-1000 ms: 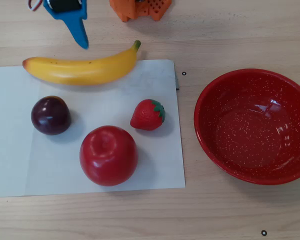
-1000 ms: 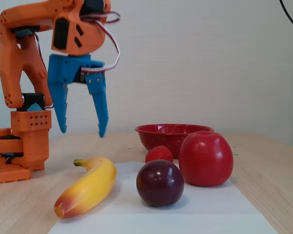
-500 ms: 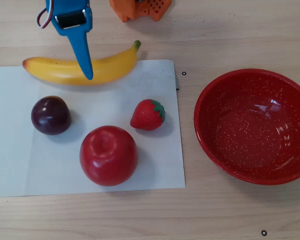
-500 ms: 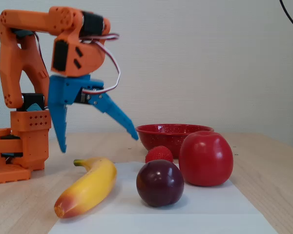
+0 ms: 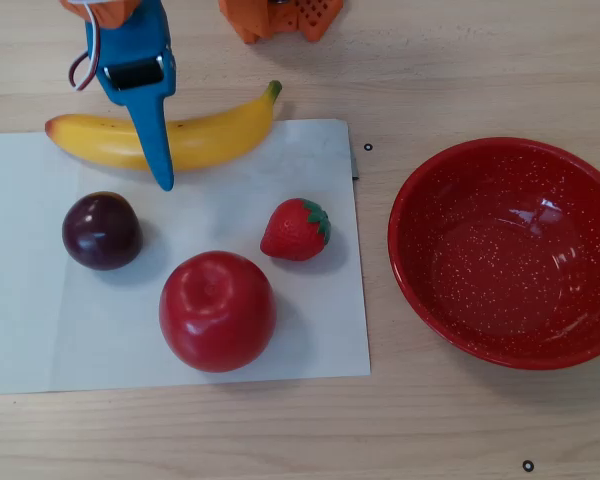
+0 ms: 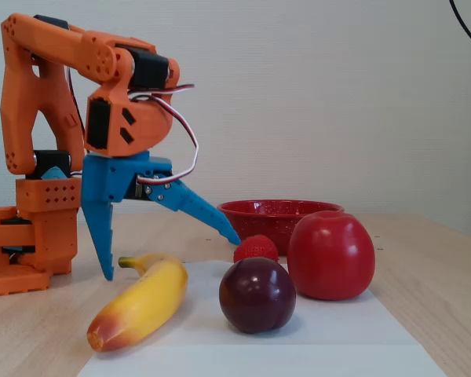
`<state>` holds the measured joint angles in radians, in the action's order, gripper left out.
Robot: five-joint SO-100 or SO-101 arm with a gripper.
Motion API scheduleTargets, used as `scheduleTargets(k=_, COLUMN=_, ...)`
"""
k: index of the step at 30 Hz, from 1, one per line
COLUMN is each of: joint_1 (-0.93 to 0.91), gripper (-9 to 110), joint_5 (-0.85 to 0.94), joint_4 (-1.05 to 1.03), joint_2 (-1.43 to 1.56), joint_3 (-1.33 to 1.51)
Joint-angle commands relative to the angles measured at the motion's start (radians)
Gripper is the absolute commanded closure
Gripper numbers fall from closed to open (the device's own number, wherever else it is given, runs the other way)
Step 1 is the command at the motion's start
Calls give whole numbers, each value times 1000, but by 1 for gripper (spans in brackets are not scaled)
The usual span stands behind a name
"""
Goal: Grasp the banana and put it in the red bowl
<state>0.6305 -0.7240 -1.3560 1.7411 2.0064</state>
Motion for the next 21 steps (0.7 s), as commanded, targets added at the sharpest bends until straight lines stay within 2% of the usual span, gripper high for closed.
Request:
scheduleTargets(k=1, joint_1=-15, gripper=29, joint_5=-8, joint_4=17, joint_2=32, joint_3=-18)
scheduleTargets(k=21, joint_1=-86, gripper=29, joint_5=55, joint_4=147, joint_2=-91, joint_3=2)
